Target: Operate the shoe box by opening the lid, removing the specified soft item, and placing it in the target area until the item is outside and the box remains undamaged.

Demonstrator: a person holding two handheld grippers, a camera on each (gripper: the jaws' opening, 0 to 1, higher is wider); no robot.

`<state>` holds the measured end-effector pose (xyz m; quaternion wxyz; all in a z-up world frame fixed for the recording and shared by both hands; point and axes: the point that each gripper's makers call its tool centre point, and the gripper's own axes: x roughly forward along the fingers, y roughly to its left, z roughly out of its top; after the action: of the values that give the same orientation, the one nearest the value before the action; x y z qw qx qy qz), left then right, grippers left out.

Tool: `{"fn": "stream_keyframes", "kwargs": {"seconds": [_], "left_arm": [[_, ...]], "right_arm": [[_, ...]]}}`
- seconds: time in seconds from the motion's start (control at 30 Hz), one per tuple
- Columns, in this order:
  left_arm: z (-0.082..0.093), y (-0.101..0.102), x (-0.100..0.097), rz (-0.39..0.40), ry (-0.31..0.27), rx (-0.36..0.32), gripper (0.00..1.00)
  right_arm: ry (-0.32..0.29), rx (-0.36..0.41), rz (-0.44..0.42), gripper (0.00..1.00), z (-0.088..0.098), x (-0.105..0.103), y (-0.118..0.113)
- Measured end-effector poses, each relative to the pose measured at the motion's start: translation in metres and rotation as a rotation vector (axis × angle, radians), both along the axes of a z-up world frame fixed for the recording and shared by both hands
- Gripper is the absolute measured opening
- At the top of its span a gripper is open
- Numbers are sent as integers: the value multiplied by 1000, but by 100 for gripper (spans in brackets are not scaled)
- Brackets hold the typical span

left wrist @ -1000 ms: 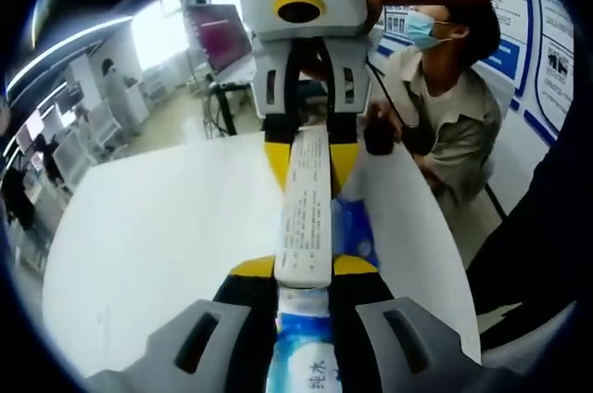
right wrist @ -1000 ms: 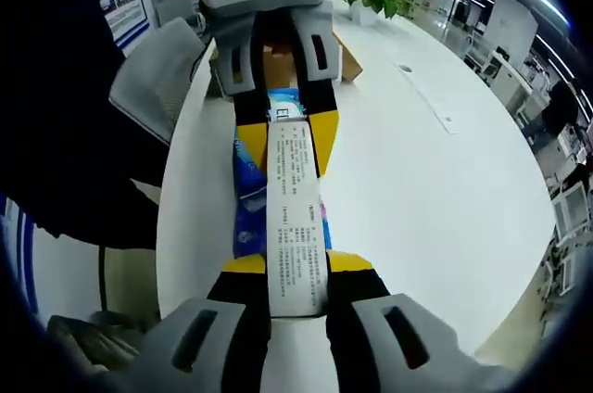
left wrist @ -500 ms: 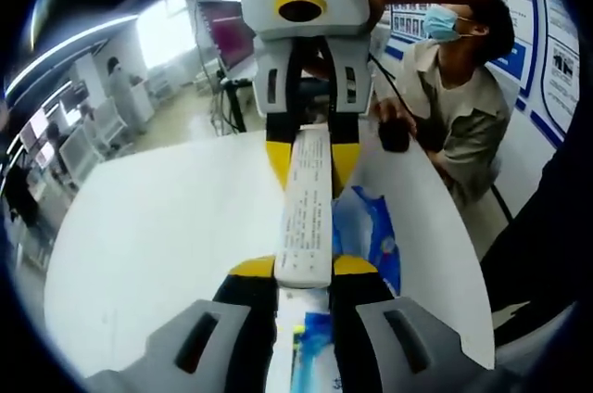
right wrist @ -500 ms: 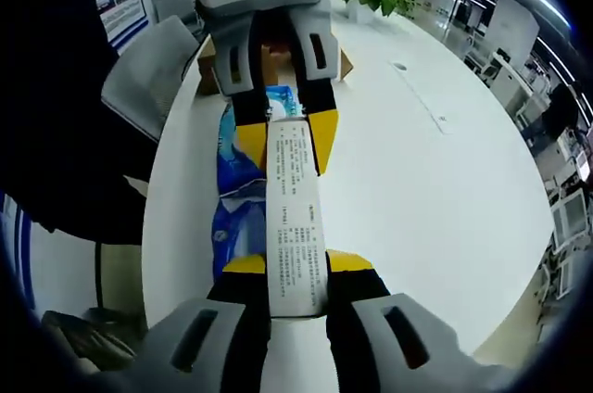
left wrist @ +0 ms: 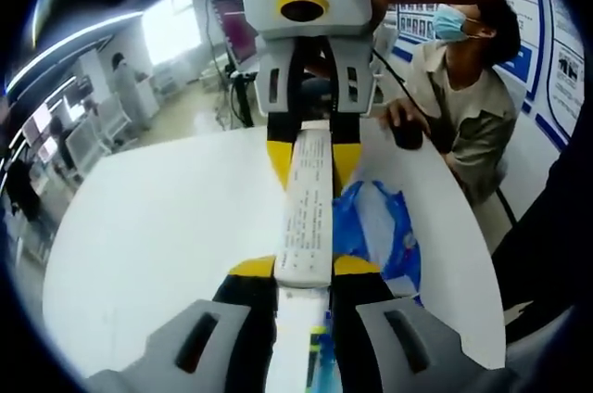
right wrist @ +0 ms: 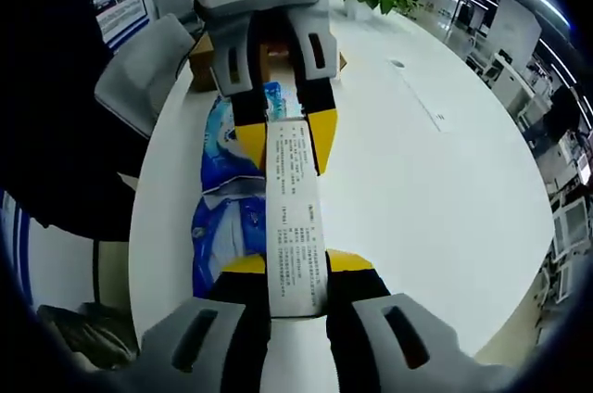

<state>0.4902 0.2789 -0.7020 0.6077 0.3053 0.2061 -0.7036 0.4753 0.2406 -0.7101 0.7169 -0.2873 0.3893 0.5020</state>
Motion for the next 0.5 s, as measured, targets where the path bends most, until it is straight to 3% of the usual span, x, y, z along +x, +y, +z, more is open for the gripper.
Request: {"fn": "stream_keyframes", "kwargs": {"seconds": [0.5], "left_arm": [[-23, 0, 11, 38, 11, 24, 18]], "right_arm": [[24, -2, 5, 19, -24, 9, 0]]}}
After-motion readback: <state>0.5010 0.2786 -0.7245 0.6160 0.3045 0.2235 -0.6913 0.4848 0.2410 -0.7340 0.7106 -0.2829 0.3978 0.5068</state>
